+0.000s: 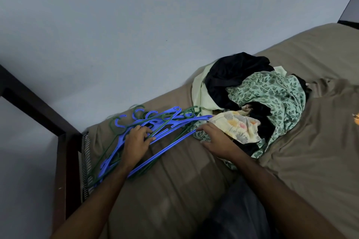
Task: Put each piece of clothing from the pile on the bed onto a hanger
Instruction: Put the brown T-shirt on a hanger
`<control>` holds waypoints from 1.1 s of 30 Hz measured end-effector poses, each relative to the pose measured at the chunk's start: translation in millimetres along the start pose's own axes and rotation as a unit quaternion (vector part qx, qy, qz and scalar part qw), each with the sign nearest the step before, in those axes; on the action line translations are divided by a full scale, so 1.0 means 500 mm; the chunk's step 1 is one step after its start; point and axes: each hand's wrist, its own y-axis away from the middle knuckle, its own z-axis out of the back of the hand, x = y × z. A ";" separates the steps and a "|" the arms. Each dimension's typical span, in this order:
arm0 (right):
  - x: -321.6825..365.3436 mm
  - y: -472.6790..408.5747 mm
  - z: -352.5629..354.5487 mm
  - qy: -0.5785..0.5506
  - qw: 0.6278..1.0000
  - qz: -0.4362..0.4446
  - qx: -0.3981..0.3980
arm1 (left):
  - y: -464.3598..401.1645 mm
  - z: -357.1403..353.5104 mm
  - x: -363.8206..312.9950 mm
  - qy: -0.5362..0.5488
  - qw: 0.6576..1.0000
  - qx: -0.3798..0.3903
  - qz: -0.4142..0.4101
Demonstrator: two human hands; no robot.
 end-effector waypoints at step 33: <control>-0.099 0.351 0.396 -0.393 0.901 -0.113 -0.143 | -0.046 -0.041 -0.649 -0.079 0.747 -0.111 -0.650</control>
